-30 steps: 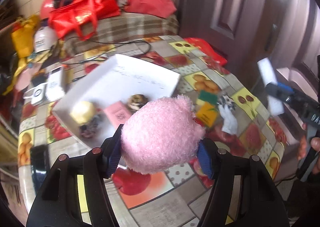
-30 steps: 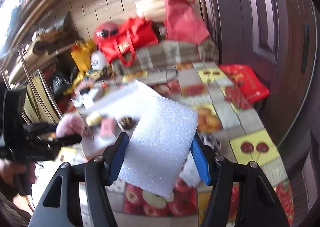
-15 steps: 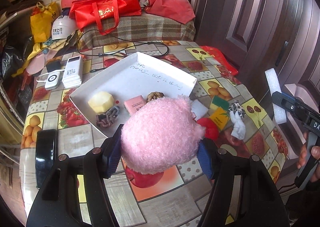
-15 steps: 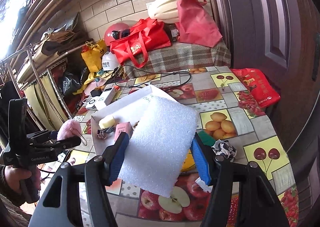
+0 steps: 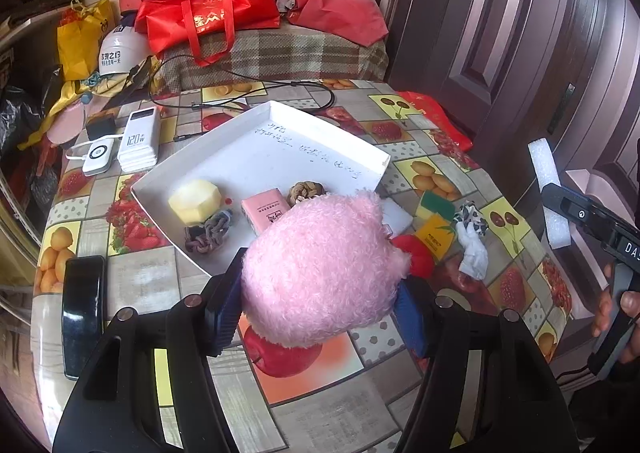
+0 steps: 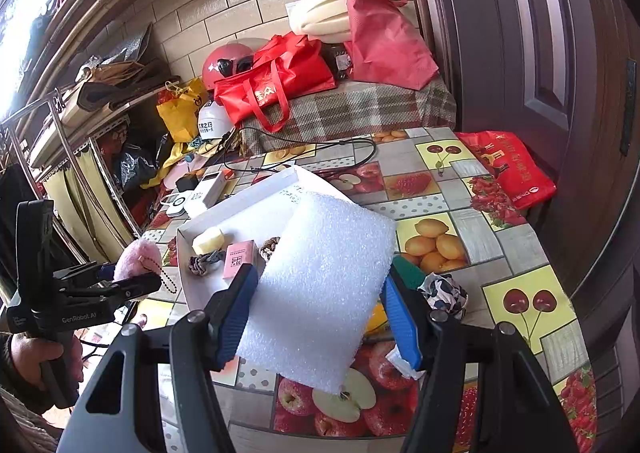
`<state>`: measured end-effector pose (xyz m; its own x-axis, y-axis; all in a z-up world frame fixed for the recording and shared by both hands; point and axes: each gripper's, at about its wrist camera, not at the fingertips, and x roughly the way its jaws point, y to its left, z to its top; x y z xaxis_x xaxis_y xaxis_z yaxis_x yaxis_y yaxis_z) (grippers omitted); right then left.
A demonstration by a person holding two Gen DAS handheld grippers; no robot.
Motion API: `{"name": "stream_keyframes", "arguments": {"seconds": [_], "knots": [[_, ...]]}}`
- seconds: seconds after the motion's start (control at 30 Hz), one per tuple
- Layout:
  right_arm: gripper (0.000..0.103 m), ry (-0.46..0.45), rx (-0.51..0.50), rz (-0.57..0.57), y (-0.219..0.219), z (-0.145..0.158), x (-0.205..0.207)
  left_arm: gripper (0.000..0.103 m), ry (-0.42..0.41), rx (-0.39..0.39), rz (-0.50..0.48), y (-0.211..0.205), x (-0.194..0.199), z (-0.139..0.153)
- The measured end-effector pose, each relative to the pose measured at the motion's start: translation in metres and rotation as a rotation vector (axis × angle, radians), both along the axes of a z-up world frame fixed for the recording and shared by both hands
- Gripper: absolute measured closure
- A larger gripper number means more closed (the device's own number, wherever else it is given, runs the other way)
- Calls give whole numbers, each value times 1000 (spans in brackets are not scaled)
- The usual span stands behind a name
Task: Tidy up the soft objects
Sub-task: 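Carry the pink ball and foam block into the white tray and release them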
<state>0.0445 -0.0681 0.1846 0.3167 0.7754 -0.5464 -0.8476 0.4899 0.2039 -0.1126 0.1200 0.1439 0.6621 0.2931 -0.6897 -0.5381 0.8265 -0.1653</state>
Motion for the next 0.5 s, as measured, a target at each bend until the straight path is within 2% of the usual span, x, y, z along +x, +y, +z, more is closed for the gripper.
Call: {"name": "stream_keyframes", "arguments": {"seconds": [0.5], "knots": [[41, 11, -29, 43, 31, -4, 12, 38, -1, -38, 40, 28, 5, -14]]}}
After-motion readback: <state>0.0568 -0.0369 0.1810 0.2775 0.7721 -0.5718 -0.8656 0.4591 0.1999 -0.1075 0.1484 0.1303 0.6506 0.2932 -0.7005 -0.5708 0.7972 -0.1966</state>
